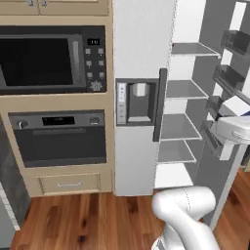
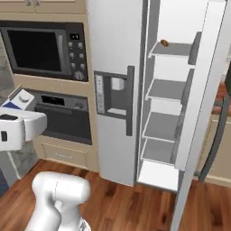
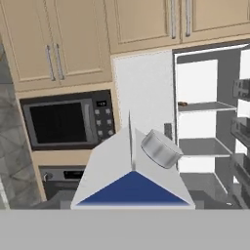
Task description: Take out the milk from the fridge and place it on the tray on the counter. Then take the sugar cube near the tray and place it in the tray.
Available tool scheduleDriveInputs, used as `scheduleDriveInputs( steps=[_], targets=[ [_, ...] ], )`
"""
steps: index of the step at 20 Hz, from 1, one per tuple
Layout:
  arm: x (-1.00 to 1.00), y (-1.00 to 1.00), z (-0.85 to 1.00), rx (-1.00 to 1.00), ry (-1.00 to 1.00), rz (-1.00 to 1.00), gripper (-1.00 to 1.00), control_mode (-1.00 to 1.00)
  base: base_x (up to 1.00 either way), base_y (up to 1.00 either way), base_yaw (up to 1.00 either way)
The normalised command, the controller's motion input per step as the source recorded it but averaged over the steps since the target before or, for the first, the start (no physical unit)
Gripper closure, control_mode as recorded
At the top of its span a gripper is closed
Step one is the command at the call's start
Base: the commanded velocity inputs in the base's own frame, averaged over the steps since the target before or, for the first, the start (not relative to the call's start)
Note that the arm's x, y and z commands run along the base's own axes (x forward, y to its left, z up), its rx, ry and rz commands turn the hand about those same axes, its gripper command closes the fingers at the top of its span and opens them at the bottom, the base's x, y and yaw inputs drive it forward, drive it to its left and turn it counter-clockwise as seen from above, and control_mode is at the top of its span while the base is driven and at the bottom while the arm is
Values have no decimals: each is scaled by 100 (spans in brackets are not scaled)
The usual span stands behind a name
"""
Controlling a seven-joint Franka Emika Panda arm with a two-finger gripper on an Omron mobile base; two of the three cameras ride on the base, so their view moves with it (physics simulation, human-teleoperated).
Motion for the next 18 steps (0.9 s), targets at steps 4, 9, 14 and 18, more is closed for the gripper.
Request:
scheduleDriveInputs(
  steps=[4,9,14,18],
  targets=[
    [0,0,0,0,0,0,100,100,-50,3,-77],
    [0,0,0,0,0,0,100,100,0,0,-100],
    [0,0,0,0,0,0,100,100,0,0,-100],
    [0,0,0,0,0,0,100,100,0,0,-100]
  ],
)
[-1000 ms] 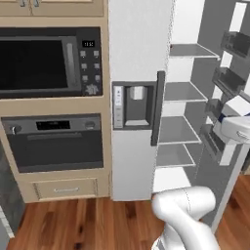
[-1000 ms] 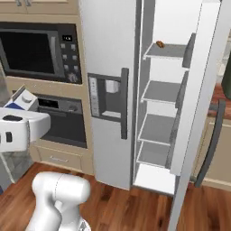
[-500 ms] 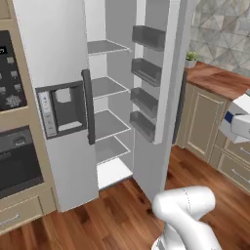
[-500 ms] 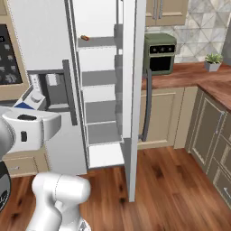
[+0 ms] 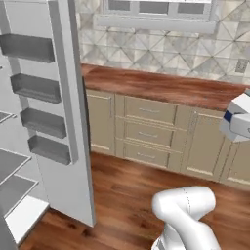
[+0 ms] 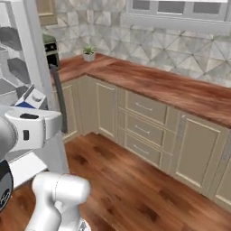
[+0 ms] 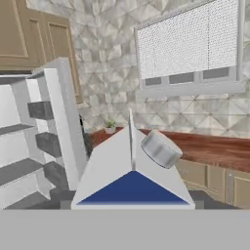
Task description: Take out the milk from the fridge and place it on the tray on the counter. Then take the sugar cube near the tray and place it in the tray.
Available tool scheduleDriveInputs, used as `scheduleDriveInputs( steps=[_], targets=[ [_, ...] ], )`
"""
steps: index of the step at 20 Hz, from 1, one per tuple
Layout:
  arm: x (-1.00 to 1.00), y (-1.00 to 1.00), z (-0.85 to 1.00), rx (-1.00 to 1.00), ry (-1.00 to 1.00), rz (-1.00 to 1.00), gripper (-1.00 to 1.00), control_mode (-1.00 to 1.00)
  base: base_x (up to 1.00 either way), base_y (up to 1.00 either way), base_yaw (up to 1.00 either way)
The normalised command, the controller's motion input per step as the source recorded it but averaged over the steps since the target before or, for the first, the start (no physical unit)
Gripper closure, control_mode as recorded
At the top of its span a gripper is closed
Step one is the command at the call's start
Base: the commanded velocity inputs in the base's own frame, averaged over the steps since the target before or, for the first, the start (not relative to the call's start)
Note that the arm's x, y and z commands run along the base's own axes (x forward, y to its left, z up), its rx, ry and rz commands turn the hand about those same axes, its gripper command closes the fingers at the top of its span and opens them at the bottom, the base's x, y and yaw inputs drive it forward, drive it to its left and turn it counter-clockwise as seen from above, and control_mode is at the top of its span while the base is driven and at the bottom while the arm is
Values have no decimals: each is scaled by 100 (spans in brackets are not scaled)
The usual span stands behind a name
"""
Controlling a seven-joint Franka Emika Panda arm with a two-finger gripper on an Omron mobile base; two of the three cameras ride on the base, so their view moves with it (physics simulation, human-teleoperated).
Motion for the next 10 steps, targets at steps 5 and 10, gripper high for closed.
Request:
scheduleDriveInputs(
  steps=[5,10],
  targets=[
    [0,0,0,0,0,0,100,100,0,0,-100],
    [0,0,0,0,0,0,100,100,0,0,-100]
  ],
)
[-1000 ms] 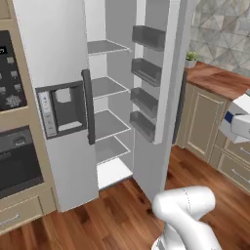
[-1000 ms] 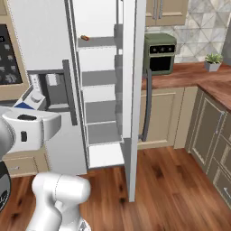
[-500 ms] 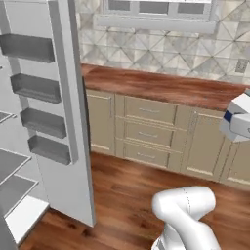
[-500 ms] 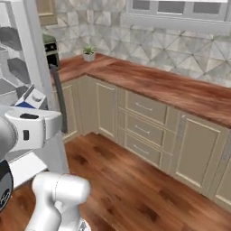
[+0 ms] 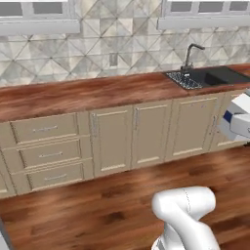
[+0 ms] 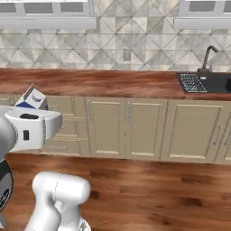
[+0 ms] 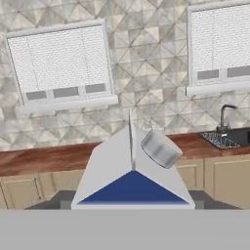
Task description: Take out the milk from the fridge and place it on the tray on the counter. Then take the sugar cube near the tray and place it in the tray.
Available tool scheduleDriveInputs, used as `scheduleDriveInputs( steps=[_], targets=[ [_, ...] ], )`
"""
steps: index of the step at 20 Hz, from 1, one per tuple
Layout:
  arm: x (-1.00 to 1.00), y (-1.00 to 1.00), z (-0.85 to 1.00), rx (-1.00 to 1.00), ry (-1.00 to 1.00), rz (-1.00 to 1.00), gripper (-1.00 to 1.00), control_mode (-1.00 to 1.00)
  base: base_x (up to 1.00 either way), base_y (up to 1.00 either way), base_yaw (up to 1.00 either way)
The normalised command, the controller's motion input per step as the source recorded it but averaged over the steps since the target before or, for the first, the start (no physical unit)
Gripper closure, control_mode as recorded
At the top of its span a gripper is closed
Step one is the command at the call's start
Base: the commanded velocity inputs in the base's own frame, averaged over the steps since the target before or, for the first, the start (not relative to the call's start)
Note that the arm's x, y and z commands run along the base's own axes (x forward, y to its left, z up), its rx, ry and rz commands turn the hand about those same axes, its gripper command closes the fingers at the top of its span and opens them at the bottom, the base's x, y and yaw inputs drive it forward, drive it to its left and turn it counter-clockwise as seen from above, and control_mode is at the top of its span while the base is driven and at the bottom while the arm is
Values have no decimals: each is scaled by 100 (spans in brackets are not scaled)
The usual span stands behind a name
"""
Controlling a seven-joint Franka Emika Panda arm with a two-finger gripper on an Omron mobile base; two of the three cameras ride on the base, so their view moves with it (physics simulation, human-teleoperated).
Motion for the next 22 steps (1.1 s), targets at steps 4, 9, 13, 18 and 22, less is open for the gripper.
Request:
scheduleDriveInputs(
  steps=[4,9,13,18,22],
  targets=[
    [0,0,0,0,0,0,100,100,0,-13,-97],
    [0,0,0,0,0,0,100,100,0,-63,-84],
    [0,0,0,0,0,0,100,100,0,-38,-93],
    [0,0,0,0,0,0,100,100,0,-33,-94],
    [0,0,0,0,0,0,100,100,0,-13,-96]
  ],
)
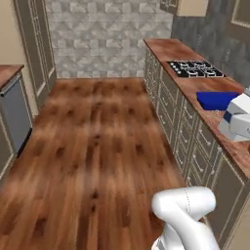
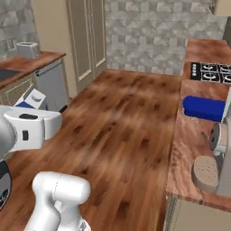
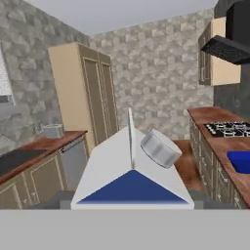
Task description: Take out the milk from the fridge and place it on the tray on the counter. Then take the sugar cube near the tray and place it in the tray.
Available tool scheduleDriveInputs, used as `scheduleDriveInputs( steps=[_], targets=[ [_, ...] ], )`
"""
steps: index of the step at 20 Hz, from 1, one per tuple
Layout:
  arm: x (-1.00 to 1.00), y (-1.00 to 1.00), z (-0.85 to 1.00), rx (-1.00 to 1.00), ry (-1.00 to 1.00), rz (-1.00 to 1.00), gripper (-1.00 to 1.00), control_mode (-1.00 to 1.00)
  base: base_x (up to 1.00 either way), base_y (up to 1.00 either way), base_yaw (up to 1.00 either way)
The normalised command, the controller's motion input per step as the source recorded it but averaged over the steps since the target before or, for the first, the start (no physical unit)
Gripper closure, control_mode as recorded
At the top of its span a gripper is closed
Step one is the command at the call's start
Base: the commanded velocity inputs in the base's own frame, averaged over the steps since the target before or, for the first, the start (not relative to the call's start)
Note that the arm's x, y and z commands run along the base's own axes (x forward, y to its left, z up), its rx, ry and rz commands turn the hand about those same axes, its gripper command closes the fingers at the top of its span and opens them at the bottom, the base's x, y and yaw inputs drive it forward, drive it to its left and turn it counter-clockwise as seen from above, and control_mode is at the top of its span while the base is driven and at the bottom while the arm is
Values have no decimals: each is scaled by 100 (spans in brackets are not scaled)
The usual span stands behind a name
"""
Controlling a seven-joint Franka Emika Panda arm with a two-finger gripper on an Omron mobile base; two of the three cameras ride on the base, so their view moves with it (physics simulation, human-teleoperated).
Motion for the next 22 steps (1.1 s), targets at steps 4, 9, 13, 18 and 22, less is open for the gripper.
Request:
scheduleDriveInputs(
  steps=[4,9,13,18,22],
  targets=[
    [0,0,0,0,0,0,100,100,0,9,-99],
    [0,0,0,0,0,0,100,100,17,45,-88],
    [0,0,0,0,0,0,100,100,57,80,-70],
    [0,0,0,0,0,0,100,100,88,100,-50],
    [0,0,0,0,0,0,100,100,78,100,-21]
  ],
)
